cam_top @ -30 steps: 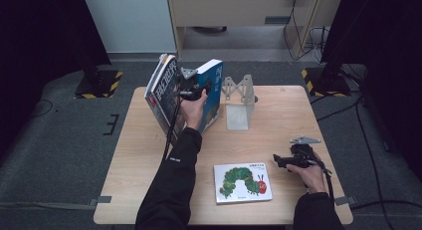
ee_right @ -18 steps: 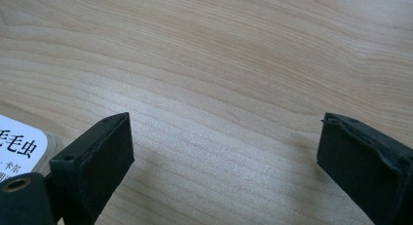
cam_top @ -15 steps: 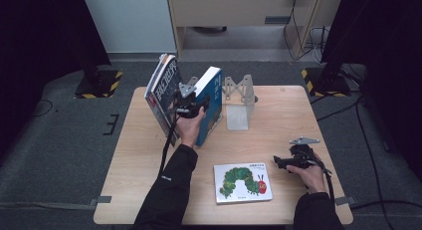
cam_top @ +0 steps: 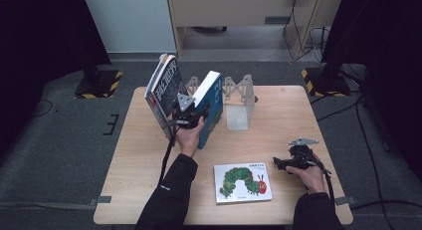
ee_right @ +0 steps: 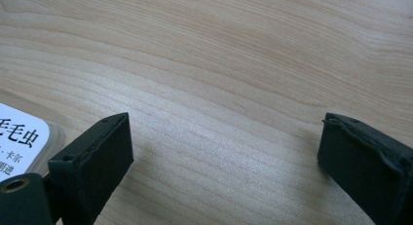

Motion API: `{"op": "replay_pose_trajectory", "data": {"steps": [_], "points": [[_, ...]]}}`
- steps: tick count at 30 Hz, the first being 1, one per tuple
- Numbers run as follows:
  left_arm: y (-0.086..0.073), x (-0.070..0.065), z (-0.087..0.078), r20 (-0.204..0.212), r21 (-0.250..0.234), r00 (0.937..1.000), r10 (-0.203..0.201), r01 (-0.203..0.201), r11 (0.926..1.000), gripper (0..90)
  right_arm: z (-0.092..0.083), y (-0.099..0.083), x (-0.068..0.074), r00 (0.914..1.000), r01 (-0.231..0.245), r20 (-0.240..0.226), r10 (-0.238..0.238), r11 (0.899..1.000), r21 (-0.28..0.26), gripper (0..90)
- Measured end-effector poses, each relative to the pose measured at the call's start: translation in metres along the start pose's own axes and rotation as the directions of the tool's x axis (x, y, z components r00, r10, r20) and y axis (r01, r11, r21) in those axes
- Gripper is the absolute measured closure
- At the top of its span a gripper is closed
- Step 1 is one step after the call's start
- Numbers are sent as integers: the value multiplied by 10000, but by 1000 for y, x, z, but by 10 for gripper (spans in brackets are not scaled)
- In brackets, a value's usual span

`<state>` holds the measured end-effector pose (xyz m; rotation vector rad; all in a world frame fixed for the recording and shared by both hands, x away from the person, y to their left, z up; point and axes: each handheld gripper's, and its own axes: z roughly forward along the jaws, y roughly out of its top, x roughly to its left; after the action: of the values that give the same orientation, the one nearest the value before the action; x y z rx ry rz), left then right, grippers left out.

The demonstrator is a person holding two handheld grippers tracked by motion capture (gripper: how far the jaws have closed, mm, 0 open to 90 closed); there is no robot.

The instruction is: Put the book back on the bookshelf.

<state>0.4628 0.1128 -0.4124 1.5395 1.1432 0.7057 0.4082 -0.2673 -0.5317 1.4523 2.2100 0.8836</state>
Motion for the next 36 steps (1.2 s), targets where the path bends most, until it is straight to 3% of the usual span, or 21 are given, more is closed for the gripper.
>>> {"op": "replay_pose_trajectory", "data": {"steps": [3,6,9,19,29,36], "points": [[-4,-1,1,-67,92,10000,-66,66,9999,566,0,-1,-1,10000,3,28,-3,10000,-6,59],[-8,-2,2,-205,-116,9998,-48,46,9999,572,1,-1,0,9999,143,53,-143,9999,3,57],[-9,-6,2,-492,-173,9988,77,-85,9998,579,1,-1,0,9998,173,87,-172,9998,-49,56],[-7,-8,11,-791,-234,9968,108,-127,9996,587,2,-1,1,9996,235,124,-234,9997,-73,53],[-2,-5,32,-456,-255,9990,38,-50,9997,580,3,-1,0,9995,301,140,-300,9995,-132,53],[-8,-3,18,-156,-82,9998,-85,83,9999,510,3,-1,1,9995,279,138,-278,9995,-122,53]]}}
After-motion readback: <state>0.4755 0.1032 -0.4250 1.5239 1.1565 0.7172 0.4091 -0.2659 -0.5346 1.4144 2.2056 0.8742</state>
